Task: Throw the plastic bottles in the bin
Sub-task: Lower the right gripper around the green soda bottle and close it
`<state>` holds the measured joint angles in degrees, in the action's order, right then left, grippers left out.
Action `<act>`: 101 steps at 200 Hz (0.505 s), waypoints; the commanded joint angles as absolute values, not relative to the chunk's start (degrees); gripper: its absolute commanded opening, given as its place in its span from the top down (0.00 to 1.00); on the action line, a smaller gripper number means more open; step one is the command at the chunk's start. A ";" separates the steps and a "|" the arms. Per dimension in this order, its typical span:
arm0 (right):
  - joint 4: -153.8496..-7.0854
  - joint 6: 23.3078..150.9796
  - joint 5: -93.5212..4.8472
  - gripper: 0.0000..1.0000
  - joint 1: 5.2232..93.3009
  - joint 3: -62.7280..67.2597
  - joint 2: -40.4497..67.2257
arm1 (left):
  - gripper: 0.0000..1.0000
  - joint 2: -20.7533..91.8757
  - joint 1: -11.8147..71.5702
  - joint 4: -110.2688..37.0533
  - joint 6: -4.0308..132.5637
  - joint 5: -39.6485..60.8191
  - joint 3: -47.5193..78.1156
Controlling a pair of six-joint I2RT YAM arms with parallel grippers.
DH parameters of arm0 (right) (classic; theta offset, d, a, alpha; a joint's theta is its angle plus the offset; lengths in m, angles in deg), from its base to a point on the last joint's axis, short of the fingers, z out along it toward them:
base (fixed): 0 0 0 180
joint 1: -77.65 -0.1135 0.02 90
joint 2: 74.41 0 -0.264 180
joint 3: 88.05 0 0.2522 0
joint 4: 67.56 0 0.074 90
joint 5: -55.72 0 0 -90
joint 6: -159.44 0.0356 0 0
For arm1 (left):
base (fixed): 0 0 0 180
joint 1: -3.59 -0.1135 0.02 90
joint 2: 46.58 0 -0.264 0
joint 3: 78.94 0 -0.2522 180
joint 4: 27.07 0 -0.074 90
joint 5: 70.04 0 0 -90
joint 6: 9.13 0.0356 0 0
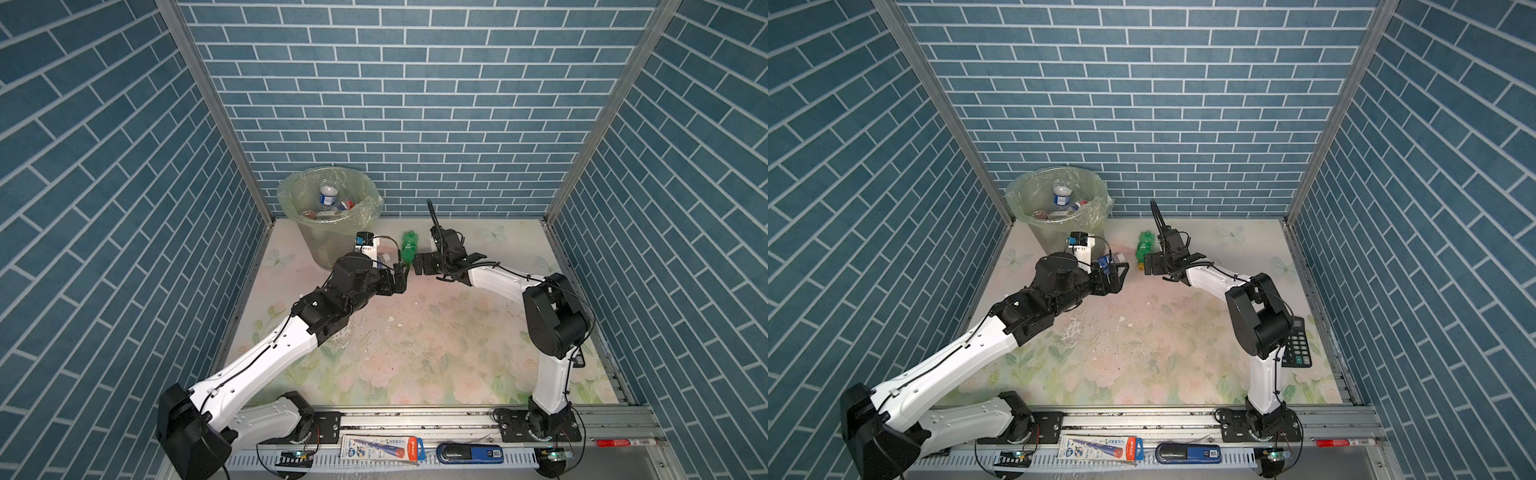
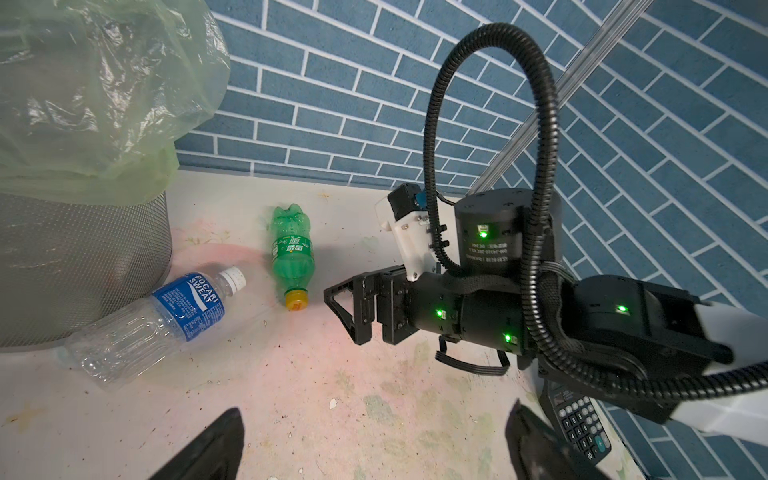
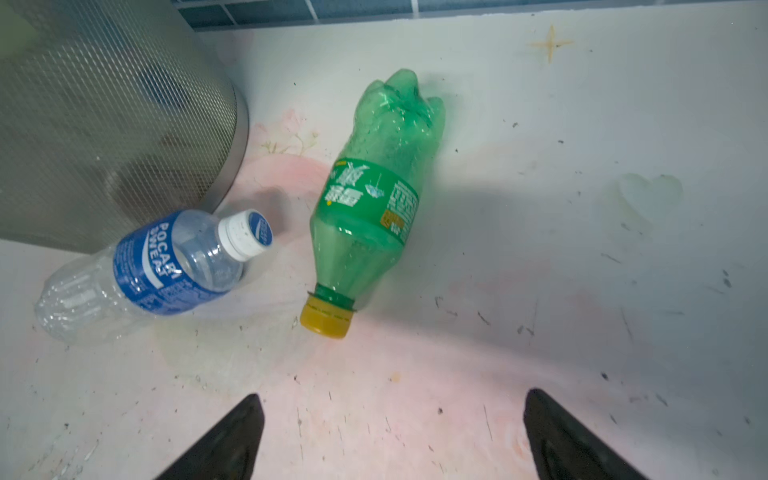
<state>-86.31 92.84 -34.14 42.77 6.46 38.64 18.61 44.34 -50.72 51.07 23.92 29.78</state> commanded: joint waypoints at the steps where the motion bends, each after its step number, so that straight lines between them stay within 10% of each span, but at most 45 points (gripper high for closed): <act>1: -86.41 95.23 -34.93 0.06 42.61 11.76 42.56 | 0.01 17.54 44.63 -48.79 50.17 24.95 31.36; 101: -89.00 99.87 -37.55 0.26 40.55 22.00 54.45 | 0.01 18.51 42.65 -49.83 50.56 24.48 32.90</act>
